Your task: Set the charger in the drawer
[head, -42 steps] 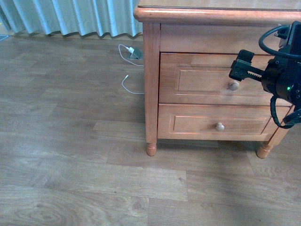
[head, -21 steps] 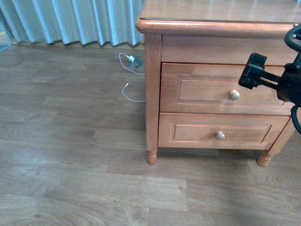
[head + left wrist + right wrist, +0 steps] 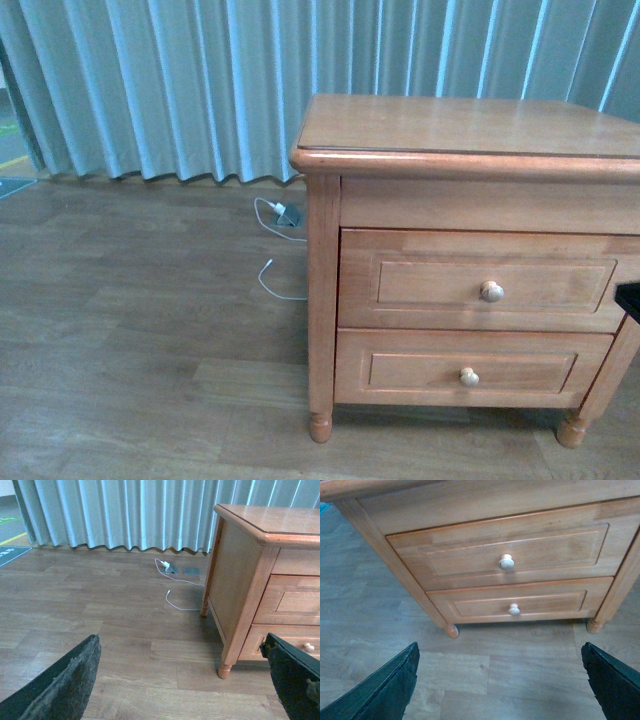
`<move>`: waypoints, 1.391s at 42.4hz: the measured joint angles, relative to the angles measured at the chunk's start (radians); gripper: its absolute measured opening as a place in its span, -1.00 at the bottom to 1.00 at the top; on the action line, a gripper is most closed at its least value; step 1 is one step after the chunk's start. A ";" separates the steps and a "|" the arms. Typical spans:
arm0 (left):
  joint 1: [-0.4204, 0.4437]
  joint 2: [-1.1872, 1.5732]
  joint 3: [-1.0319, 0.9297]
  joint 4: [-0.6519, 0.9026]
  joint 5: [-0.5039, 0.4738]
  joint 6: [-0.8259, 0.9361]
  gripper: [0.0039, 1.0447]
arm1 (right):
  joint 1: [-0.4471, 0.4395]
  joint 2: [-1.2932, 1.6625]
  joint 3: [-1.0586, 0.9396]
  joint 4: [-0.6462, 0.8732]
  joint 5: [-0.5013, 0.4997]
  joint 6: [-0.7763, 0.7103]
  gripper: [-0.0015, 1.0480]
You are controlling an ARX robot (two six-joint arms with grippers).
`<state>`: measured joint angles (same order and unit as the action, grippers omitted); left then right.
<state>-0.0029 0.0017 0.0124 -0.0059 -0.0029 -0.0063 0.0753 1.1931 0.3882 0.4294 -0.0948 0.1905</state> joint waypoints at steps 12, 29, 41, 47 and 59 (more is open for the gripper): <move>0.000 0.000 0.000 0.000 0.000 0.000 0.89 | -0.047 -0.583 -0.188 -0.381 0.042 0.008 0.85; 0.000 0.000 0.000 0.000 0.000 0.000 0.89 | -0.074 -0.719 -0.336 -0.010 0.097 -0.157 0.10; 0.000 0.000 0.000 0.000 0.000 0.000 0.89 | -0.074 -0.826 -0.383 -0.064 0.096 -0.184 -0.94; 0.000 0.000 0.000 0.000 0.000 0.000 0.89 | -0.074 -0.886 -0.383 -0.118 0.095 -0.187 -0.96; 0.000 0.000 0.000 0.000 0.000 0.000 0.89 | -0.074 -0.975 -0.383 -0.208 0.095 -0.187 -0.96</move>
<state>-0.0029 0.0013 0.0124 -0.0059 -0.0029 -0.0063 0.0013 0.2176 0.0051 0.2211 0.0002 0.0032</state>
